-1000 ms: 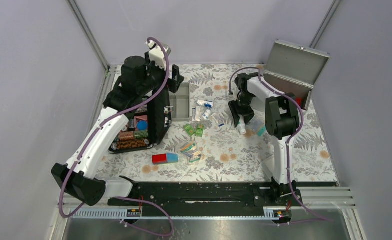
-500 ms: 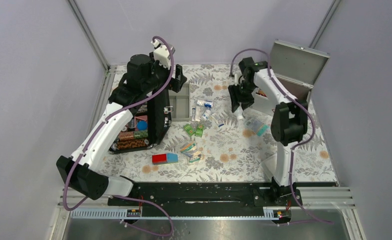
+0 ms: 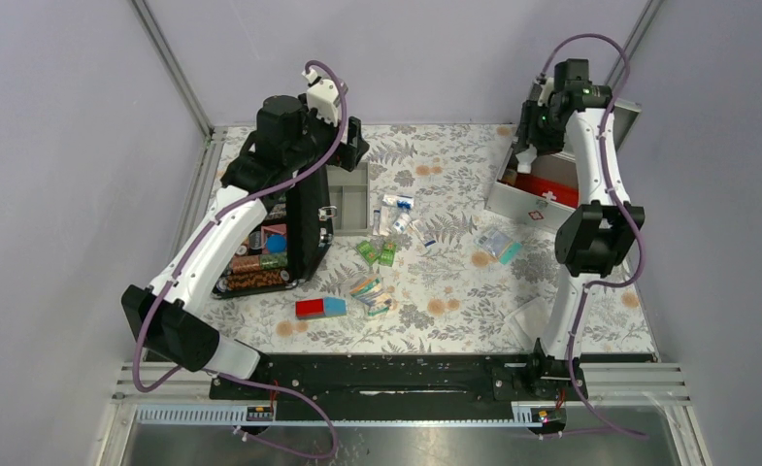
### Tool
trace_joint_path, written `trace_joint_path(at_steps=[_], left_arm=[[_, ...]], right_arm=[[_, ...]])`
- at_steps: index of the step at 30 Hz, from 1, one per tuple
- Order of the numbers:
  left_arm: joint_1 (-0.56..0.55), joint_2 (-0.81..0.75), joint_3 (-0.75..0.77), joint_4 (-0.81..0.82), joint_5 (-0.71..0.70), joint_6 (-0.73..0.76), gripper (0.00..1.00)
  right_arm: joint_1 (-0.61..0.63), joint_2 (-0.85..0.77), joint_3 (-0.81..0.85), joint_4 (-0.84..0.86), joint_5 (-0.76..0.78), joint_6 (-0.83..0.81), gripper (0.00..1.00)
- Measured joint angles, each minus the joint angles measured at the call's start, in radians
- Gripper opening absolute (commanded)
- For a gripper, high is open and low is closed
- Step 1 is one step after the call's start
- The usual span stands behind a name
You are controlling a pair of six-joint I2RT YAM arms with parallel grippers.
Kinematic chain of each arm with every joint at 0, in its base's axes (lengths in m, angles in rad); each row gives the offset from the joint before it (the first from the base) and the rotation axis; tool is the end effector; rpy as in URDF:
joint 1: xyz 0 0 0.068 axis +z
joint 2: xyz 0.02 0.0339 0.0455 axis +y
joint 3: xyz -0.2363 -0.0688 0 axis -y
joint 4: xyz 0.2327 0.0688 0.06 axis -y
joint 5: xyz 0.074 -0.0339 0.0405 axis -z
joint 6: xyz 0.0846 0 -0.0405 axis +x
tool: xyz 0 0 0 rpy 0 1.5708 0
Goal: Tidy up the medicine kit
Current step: Place the pill bottle in the medicine box.
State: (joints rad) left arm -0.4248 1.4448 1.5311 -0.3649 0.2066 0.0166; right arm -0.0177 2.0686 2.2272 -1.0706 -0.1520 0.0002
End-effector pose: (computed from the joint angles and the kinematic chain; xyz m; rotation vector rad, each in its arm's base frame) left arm 0.3279 -0.1674 0.3846 0.5503 1.7872 -0.4742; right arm 0.4498 0.0048 0.2925 -0.0423 2.4765 0.1811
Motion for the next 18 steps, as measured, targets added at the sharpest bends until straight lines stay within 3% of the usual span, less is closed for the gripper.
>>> trace_joint_path(at_steps=[10,18], left_arm=[[0.001,0.018,0.007,-0.035,-0.04,0.097,0.82],[0.015,0.036,0.026,-0.079,-0.08,0.169,0.82]], right_arm=[[-0.044,0.19,0.067,0.023,0.249,0.103,0.3],[-0.043,0.28,0.068,0.029,0.291,0.159,0.31]])
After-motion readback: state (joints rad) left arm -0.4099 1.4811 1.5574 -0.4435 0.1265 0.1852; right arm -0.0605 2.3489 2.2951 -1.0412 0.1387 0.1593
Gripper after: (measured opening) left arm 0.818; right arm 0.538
